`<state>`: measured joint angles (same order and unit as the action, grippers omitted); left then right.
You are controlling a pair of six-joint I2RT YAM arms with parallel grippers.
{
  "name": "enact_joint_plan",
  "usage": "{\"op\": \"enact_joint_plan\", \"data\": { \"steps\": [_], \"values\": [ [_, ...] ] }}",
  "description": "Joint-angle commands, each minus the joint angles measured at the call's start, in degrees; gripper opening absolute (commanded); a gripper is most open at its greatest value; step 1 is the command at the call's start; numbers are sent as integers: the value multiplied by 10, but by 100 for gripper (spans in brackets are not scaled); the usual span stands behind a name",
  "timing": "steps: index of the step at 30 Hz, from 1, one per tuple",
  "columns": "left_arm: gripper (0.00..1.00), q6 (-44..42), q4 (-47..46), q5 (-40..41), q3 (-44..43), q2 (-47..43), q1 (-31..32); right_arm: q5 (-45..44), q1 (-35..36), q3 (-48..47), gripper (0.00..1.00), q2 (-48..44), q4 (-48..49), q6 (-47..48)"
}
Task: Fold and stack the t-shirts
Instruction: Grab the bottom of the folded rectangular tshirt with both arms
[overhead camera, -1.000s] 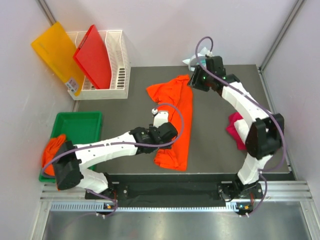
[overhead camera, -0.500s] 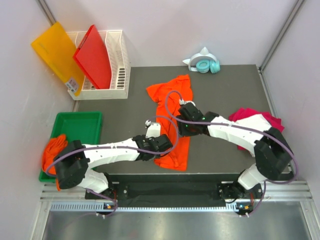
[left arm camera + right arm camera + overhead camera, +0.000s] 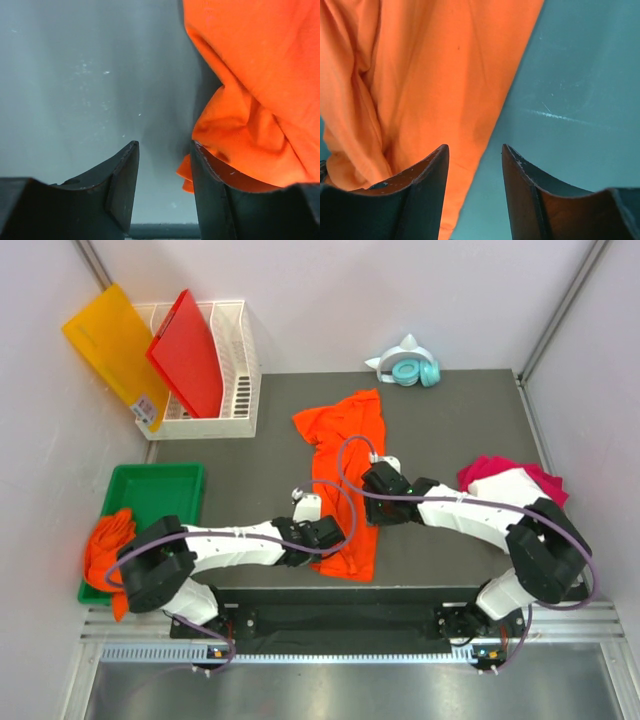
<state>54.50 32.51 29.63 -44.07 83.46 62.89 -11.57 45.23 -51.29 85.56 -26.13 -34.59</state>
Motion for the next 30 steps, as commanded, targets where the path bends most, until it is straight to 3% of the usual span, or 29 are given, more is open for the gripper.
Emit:
{"op": "enact_joint_plan", "data": {
  "steps": [1,9,12,13,15,30],
  "values": [
    [49,3,-30,-23,-18,52,-1,-13,8,0,47,16,28,-16],
    [36,5,-27,-86,-24,82,33,-20,1,-1,47,36,21,-16],
    [22,12,-18,-99,-20,74,52,-16,-13,-12,47,54,16,-11],
    [11,14,-15,-103,-20,73,58,-15,-20,-14,47,59,14,-7],
    [0,22,0,-108,-21,67,77,-13,-27,-26,46,74,11,-5],
    [0,132,64,-98,-11,50,194,-19,-63,-37,46,110,5,6]
  ]
}}
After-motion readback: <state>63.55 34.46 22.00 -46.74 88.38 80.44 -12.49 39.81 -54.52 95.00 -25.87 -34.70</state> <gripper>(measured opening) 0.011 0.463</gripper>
